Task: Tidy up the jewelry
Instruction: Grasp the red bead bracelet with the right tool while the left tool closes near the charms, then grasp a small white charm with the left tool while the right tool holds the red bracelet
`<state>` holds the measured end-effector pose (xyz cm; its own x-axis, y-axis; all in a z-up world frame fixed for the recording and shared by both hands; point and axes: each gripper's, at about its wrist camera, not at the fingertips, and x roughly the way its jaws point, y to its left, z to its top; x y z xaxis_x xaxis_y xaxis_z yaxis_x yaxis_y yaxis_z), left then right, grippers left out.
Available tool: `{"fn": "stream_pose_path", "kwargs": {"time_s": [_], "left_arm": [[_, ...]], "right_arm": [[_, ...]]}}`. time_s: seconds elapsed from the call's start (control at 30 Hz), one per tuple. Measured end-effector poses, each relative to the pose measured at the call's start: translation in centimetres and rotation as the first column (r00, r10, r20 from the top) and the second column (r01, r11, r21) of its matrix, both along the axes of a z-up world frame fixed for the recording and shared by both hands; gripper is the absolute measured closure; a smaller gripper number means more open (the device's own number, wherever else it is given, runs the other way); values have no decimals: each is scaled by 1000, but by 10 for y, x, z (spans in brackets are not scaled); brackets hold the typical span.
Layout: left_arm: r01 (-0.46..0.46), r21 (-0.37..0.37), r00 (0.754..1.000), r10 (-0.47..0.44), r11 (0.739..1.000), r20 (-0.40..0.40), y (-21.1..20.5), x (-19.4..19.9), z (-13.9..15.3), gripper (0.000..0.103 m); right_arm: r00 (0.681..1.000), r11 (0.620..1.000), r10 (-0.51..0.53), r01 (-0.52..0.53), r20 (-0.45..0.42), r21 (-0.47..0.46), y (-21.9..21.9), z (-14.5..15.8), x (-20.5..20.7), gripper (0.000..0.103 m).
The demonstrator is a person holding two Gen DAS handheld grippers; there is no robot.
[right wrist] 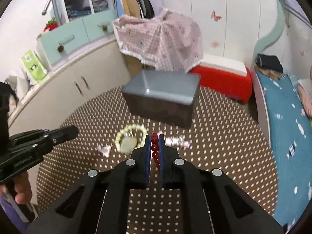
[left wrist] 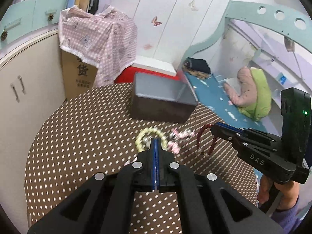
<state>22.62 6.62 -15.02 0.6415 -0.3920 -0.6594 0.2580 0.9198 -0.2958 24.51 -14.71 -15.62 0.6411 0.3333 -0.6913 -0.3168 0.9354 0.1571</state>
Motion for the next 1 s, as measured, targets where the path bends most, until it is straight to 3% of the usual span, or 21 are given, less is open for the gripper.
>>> {"fn": "stream_pose_path", "kwargs": {"time_s": [0.3,0.57,0.67,0.87,0.9,0.93,1.0], "left_arm": [[83,-29,997,-83,996,-6,-19,59,36,103],[105,-77,990,-111,992,-82,-34,122,39,103],[83,-18,992,-84,996,-91,-36,131,36,103],[66,78,996,-61,995,-57,-13,94,16,103],[69,87,995,-63,994,-74,-8,84,7,98],[66,86,995,-59,994,-78,-4,77,2,81],[32,105,998,-26,994,-63,2,60,-11,58]], "right_arm": [[996,1000,-17,15,87,20,-15,55,36,95],[996,999,-23,19,90,42,-7,69,84,95],[997,999,-22,19,75,40,0,63,97,95],[997,999,-4,0,80,43,5,57,94,95],[996,999,2,-6,84,48,5,57,90,95],[996,998,7,-12,86,54,5,57,86,95],[995,998,14,-20,98,64,3,58,74,95]]}}
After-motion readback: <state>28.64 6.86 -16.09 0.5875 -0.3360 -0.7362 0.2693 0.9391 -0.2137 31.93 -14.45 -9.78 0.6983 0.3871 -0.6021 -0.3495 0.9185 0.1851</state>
